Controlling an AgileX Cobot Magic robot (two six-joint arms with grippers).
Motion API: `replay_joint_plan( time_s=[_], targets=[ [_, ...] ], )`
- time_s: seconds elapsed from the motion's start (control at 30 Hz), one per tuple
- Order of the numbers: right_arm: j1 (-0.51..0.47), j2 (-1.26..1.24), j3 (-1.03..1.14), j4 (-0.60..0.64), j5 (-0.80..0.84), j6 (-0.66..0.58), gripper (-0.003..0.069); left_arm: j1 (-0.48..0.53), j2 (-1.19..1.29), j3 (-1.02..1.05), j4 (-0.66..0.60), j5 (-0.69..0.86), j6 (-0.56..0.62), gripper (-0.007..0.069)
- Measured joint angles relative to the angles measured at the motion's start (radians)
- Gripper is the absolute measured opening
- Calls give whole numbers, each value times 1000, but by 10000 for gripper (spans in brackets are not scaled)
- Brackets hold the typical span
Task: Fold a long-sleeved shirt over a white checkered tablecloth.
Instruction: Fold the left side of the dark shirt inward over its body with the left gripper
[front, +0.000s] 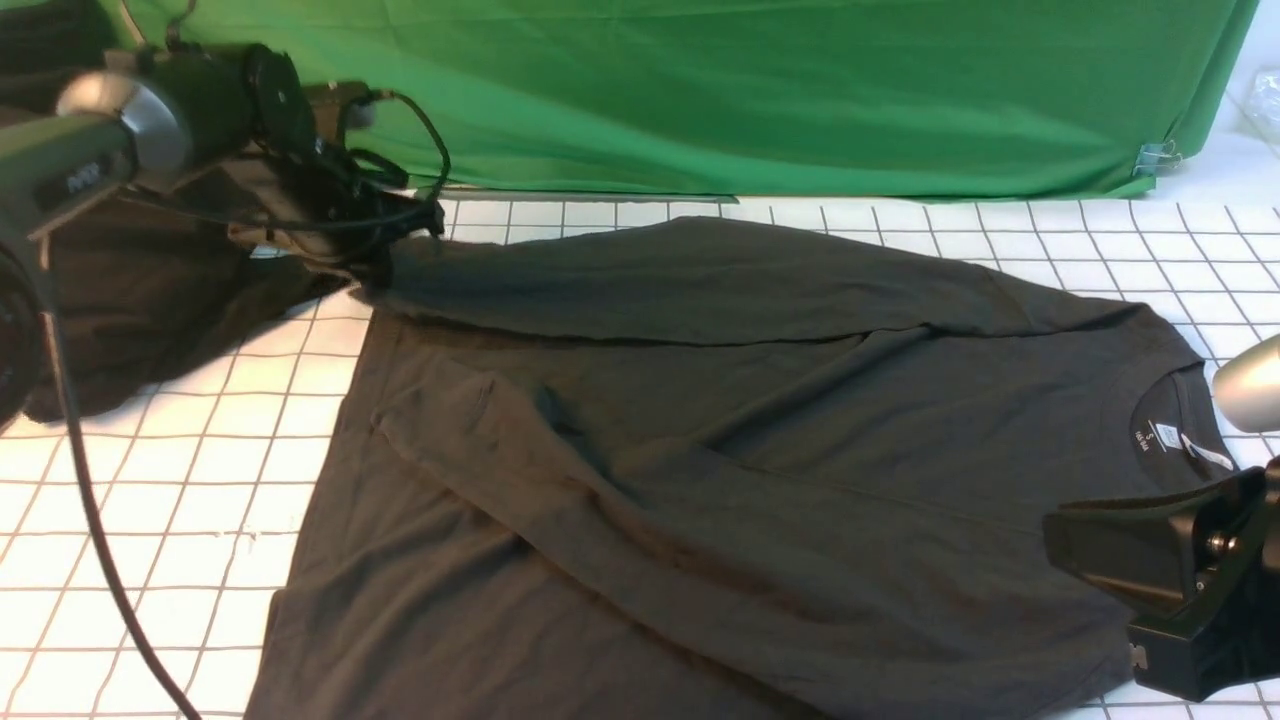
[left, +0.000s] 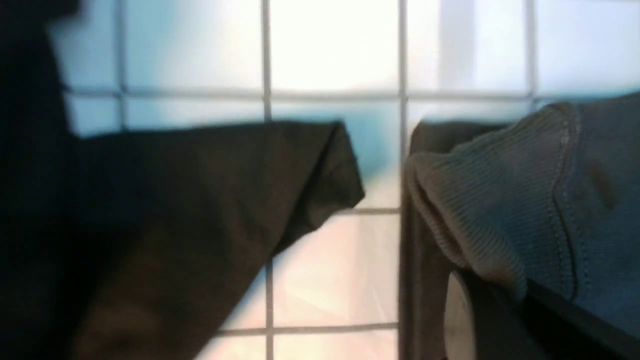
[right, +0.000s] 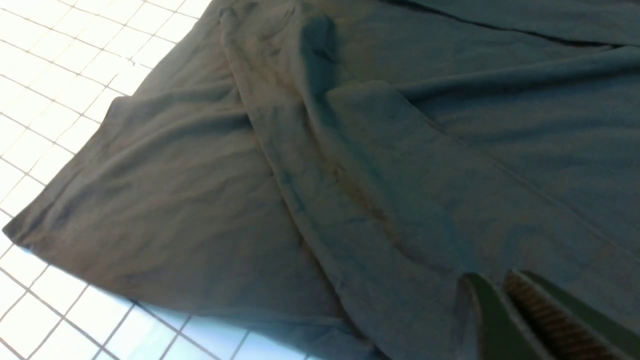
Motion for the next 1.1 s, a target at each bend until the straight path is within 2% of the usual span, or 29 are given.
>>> replay_joint_plan(
  time_s=[0.17,0.33,0.4,0.5,0.6,0.83,0.93,1.1],
  targets=[
    [-6,1,-3,-29,0,57,48,0,-85,0,-46,103,10,24],
    [-52,22,-26,-177,36,165,24,-1,-151,4,-127,269,55,24],
    [-109,53,-62,-280,87,211,0,-15,-216,51,-152,334,75,24],
    [-158,84,-86,-315,123,218,-3,-35,-280,133,-157,340,77,24],
    [-210,132,-107,-335,185,205,-3,-81,-407,344,-164,299,63,24],
    [-213,154,-106,-335,233,173,-3,-103,-614,698,-152,175,-15,24],
    [-213,154,-106,-328,235,167,-3,-103,-696,790,-137,172,-40,24],
    [-213,154,-106,-328,236,163,-3,-103,-794,820,-160,221,-47,24]
  ],
)
